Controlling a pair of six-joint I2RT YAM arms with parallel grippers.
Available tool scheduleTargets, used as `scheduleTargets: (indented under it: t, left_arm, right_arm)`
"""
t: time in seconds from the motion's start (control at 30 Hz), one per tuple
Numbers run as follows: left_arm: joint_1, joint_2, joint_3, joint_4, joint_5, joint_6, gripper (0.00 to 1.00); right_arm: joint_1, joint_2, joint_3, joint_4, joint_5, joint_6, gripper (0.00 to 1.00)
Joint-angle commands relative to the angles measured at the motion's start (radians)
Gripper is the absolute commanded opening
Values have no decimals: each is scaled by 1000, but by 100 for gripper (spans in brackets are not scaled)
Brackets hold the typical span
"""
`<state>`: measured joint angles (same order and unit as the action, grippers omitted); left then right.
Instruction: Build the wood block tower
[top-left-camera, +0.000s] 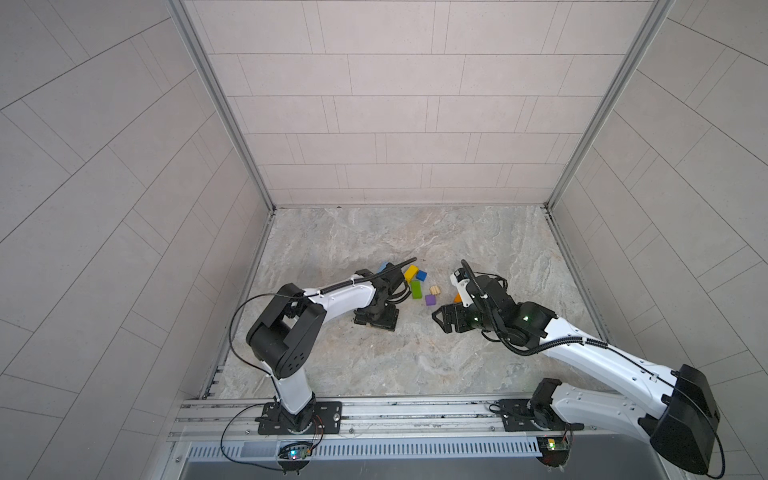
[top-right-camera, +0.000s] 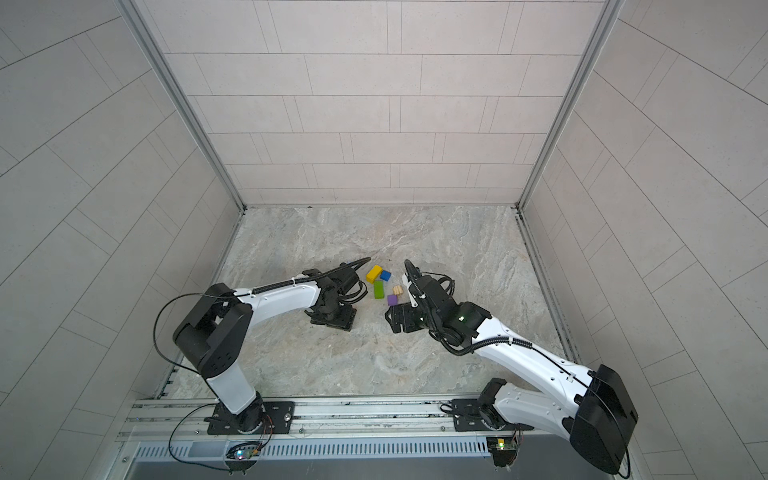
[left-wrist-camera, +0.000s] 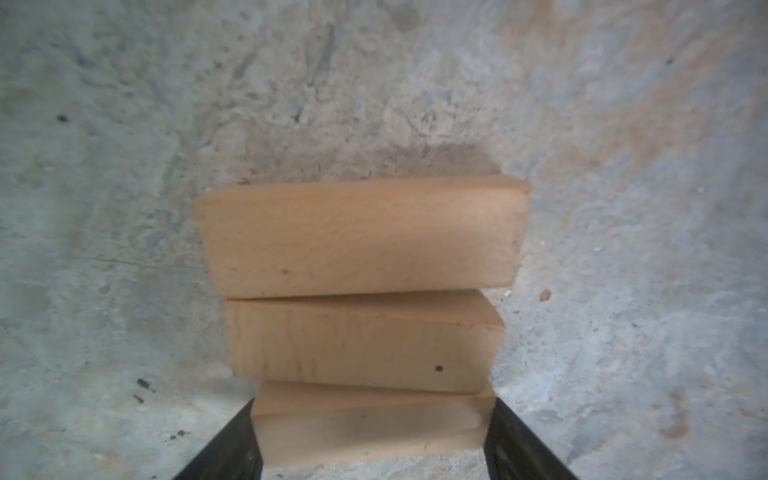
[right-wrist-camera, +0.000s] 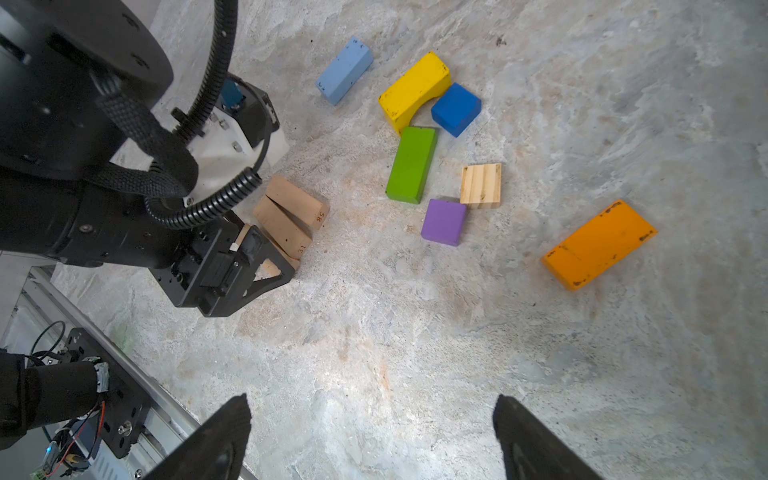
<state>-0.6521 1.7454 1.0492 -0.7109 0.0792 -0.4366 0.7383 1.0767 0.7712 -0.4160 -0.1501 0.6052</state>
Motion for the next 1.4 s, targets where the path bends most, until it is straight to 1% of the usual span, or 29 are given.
scheduleTargets:
  t: [0.0,0.1,0.4,0.63,0.8,1.0,1.2,1.37]
  left_arm:
    - [8,55,-15,5,-54,-17,75]
    - [8,63,-7,10,-38,-23,75]
    - [8,72,1,13,-40,-50,75]
    - [11,52,-14,27,-38,-66,75]
    - [10,47,-18,32,-17,-66,75]
    - [11,0,-41,34,23,-64,75]
    - [10,-43,-80,17,-2,-57,75]
    - [12,-44,-86,3,-17,-46,75]
  right_arm:
    - [-5,-15,14,-15,12,-2,92]
    - [-5,-17,13,-15,11,-2,92]
    - [-5,-24,7,-17,12,-1,92]
    - [-4,-26,6,-17,14,2,92]
    - [-4,-23,6,-13,11,4,92]
    - [-5,-23,7,-12,8,9,92]
    - [-5,-20,6,-6,5,11,92]
    - [-5,-10,11,-4,-3,11,92]
